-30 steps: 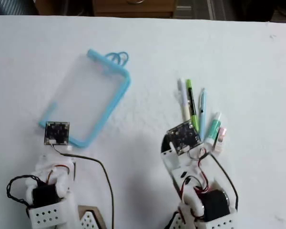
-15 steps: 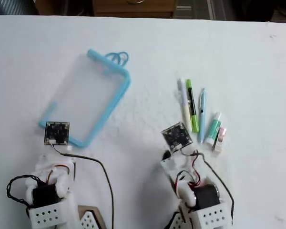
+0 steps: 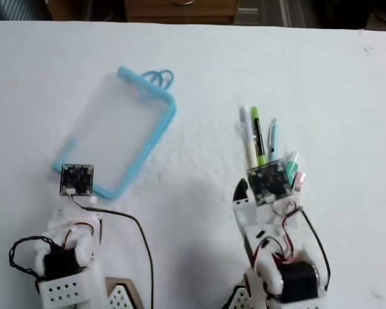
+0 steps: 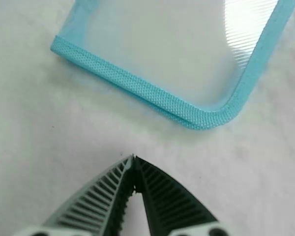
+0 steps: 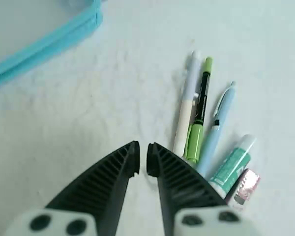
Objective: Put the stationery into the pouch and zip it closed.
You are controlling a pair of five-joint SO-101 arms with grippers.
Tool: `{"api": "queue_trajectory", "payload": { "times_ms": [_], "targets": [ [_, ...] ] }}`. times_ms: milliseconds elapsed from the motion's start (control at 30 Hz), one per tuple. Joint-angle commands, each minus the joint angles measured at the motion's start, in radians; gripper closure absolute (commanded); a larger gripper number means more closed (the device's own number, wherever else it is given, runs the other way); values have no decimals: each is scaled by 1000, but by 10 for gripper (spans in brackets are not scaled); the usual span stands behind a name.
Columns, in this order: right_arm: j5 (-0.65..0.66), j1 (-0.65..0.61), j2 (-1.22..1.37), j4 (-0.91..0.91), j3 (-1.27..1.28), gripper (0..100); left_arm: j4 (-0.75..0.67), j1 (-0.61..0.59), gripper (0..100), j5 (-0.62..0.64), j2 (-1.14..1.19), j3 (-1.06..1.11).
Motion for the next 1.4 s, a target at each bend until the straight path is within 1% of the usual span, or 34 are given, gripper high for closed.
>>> {"api": "queue_trajectory", "payload": {
  "times_ms": [0,233,300,367,467,633,967,1167,1367],
  "targets": [
    [-98,8,5,38,-123,954,5,-5,975,-5,-5,-9],
    [-117,8,39,81,-244,954,5,-5,975,-5,-5,-9],
    [-127,8,97,90,-311,961,5,-5,975,-5,-5,-9],
    [-181,8,177,94,-399,985,5,-5,975,-5,-5,-9],
    [-245,7,318,117,-529,980,5,-5,975,-5,-5,-9],
    [-249,7,470,168,-657,981,5,-5,975,-5,-5,-9],
    [-249,7,430,176,-661,981,5,-5,975,-3,-5,-9],
    [-249,7,421,240,-661,981,5,-5,975,-3,-5,-9],
    [-249,7,421,251,-664,981,5,-5,975,-3,-5,-9]
  ]
}}
